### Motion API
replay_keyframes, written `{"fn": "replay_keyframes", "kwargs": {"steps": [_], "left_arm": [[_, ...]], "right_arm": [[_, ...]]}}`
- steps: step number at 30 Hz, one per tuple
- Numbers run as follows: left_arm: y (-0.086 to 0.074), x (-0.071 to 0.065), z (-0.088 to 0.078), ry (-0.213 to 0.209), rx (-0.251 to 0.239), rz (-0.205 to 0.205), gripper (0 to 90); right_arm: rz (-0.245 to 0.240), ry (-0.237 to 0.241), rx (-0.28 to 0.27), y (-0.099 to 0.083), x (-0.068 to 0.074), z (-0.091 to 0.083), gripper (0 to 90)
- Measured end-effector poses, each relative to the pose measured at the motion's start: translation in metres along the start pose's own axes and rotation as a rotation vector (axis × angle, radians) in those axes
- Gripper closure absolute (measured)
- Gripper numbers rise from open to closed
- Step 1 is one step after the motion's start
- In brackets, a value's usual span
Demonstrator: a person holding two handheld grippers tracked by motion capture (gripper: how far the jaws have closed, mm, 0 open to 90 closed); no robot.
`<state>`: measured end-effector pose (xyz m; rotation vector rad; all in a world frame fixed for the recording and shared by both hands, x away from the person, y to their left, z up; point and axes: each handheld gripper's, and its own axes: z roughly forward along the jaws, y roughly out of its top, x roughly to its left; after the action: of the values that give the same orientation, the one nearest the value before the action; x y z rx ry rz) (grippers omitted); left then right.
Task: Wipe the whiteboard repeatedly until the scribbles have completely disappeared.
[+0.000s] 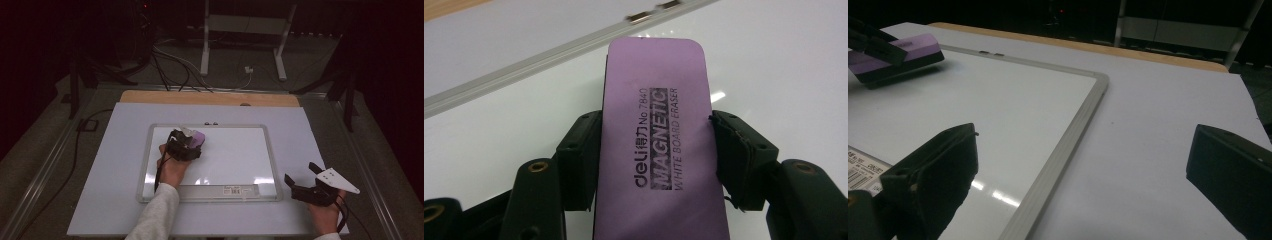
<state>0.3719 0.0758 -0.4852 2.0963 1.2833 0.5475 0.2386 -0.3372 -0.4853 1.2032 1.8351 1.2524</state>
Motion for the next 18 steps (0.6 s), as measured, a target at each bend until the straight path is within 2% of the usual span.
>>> {"fn": "replay_keyframes", "kwargs": {"steps": [6,10,14,18], "left_arm": [[-0.007,0.022,0.000,0.053,0.010,-0.056,41.9],[-0.012,0.032,0.001,0.089,0.023,-0.076,41.9],[-0.017,0.037,0.003,0.099,0.043,-0.083,41.8],[-0.018,0.040,0.003,0.092,0.037,-0.091,41.7]], "right_arm": [[-0.001,0.002,0.002,0.000,0.001,0.000,0.8],[0.000,0.002,0.002,0.000,0.001,0.000,0.8],[-0.002,0.002,0.003,0.000,0.001,0.001,0.8],[0.002,0.001,0.003,0.000,0.001,0.001,0.8]]}}
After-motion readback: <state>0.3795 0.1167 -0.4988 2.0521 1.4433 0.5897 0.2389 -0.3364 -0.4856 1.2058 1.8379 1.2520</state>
